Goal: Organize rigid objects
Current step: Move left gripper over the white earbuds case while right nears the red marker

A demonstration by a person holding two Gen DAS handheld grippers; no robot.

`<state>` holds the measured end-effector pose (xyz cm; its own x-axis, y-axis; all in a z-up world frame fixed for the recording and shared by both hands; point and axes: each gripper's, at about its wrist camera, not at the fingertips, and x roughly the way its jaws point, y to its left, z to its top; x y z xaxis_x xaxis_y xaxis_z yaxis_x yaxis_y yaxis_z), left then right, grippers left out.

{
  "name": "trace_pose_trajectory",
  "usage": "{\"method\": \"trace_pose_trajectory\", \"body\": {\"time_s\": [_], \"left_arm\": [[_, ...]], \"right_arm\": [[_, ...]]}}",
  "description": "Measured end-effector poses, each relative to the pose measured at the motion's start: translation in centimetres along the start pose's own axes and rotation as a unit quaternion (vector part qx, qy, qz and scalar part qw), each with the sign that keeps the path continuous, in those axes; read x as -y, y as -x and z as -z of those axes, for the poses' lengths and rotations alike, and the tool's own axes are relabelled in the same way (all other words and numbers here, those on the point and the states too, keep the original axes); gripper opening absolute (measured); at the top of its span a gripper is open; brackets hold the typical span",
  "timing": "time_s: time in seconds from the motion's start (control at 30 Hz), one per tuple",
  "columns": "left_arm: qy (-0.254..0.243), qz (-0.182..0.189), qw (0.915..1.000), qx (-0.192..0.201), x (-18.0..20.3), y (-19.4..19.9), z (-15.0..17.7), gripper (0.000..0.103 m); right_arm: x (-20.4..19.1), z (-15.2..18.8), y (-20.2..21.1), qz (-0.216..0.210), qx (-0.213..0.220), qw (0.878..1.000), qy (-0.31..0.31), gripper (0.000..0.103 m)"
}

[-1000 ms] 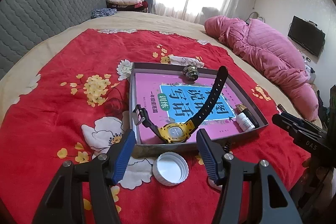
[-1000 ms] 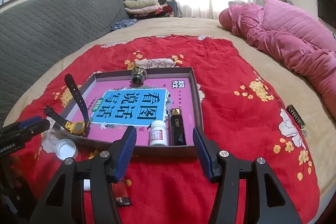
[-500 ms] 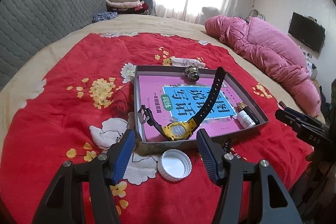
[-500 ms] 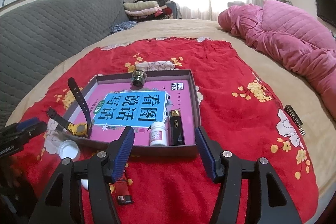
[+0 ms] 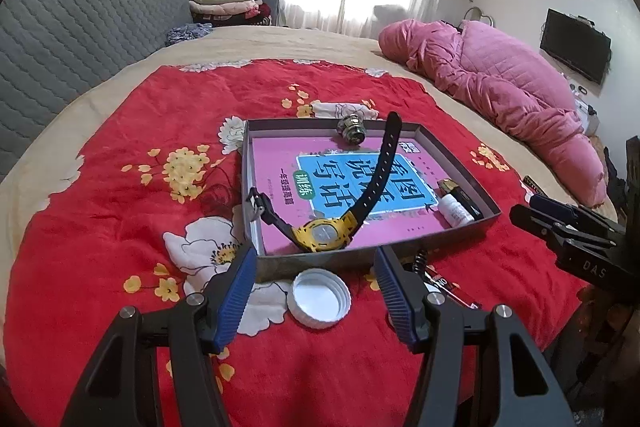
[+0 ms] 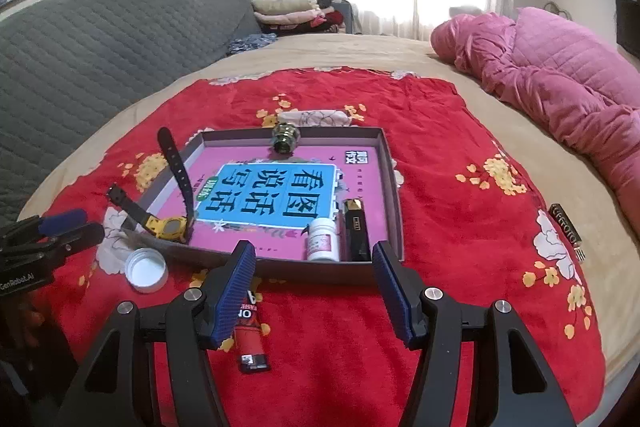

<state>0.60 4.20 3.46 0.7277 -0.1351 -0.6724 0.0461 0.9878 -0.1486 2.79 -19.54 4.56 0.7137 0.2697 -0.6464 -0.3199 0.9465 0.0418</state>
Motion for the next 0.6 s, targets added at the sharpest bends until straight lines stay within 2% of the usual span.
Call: {"method": "trace_pose_trajectory", "body": {"time_s": [0.33,0.43,0.6], "left_arm": [[-0.005,-0.001,1.0,-0.005,0.4,0.2,0.3,0.06],[-0.006,0.001,0.9999,-0.009,0.6,0.2,0.4,0.06],[-0.005,0.001,0.9998,-0.017,0.8,0.0,0.6,0.06]], "right_arm": [[-1.2,0.5,0.6,-0.009,-0.001,1.0,0.016,0.064],[-1.4,0.6,0.8,-0.012,-0.002,1.0,0.017,0.071],[-1.6,0.9,0.9,-0.018,-0.007,1.0,0.02,0.071]]}}
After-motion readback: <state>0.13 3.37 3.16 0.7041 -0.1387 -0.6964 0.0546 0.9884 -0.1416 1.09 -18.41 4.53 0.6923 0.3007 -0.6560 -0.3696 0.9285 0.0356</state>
